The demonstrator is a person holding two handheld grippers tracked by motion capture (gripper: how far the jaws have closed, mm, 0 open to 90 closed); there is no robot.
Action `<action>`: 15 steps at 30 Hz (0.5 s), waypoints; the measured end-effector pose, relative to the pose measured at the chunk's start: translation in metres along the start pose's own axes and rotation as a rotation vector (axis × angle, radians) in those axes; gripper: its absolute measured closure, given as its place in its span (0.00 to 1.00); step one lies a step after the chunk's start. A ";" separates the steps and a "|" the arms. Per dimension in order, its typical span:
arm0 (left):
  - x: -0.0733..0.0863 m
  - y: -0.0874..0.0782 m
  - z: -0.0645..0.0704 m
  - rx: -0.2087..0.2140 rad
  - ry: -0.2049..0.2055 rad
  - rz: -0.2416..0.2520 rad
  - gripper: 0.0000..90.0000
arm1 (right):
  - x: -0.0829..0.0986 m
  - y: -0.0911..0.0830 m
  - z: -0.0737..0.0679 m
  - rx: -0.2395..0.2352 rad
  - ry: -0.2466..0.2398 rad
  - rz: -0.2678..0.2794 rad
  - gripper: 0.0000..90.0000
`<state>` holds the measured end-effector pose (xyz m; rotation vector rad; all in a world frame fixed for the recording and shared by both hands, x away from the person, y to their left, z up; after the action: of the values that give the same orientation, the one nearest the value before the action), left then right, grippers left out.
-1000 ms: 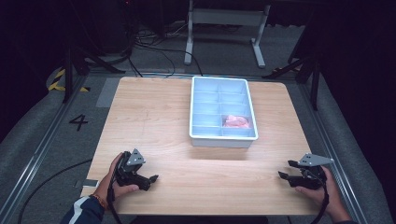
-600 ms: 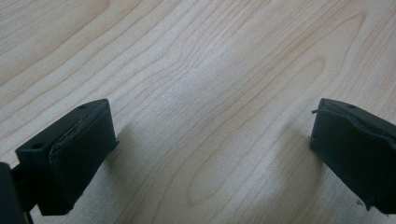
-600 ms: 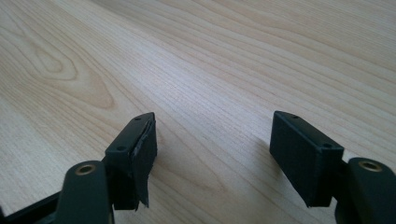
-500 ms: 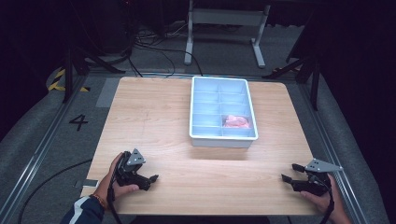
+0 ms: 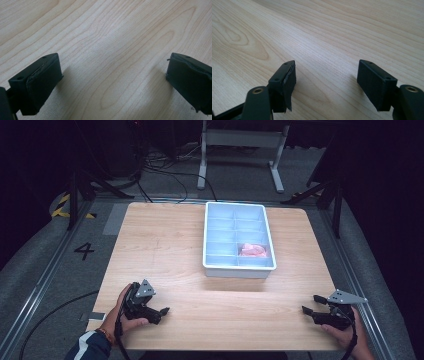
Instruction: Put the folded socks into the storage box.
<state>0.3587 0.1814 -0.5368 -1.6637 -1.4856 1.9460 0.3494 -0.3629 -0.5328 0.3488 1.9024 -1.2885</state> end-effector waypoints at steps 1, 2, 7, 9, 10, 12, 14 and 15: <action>0.000 0.000 0.000 0.000 0.000 0.000 0.00 | 0.000 0.000 0.000 0.001 0.000 0.000 0.35; 0.000 0.000 0.000 0.001 0.000 0.000 0.00 | 0.000 0.000 0.000 0.001 0.000 0.000 0.35; 0.000 0.000 0.000 0.002 0.002 0.000 0.00 | 0.000 0.000 0.000 0.005 0.006 0.001 0.35; 0.000 0.000 0.000 0.002 0.002 0.000 0.00 | 0.000 0.000 0.001 0.006 0.008 0.000 0.35; 0.000 0.000 0.000 0.002 0.002 0.000 0.00 | 0.000 0.000 0.001 0.006 0.007 0.001 0.35; 0.000 0.000 0.000 0.002 0.002 0.000 0.00 | 0.000 0.000 0.001 0.006 0.008 0.000 0.35; 0.000 0.000 0.000 0.002 0.001 0.000 0.00 | 0.000 0.000 0.001 0.008 0.009 0.001 0.35; 0.000 0.000 0.000 0.001 0.002 -0.001 0.00 | 0.000 0.000 0.001 0.009 0.010 0.000 0.35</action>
<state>0.3590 0.1814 -0.5368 -1.6637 -1.4836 1.9444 0.3497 -0.3636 -0.5328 0.3606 1.9049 -1.2980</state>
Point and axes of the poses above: each handheld gripper's, and its own axes: y roughly forward along the jaws, x roughly out of its underside, z roughly to its right, the point moved 7 cm from there along y, roughly forward along the jaws, and after that the axes turned 12 degrees about y, right-handed, at the moved point
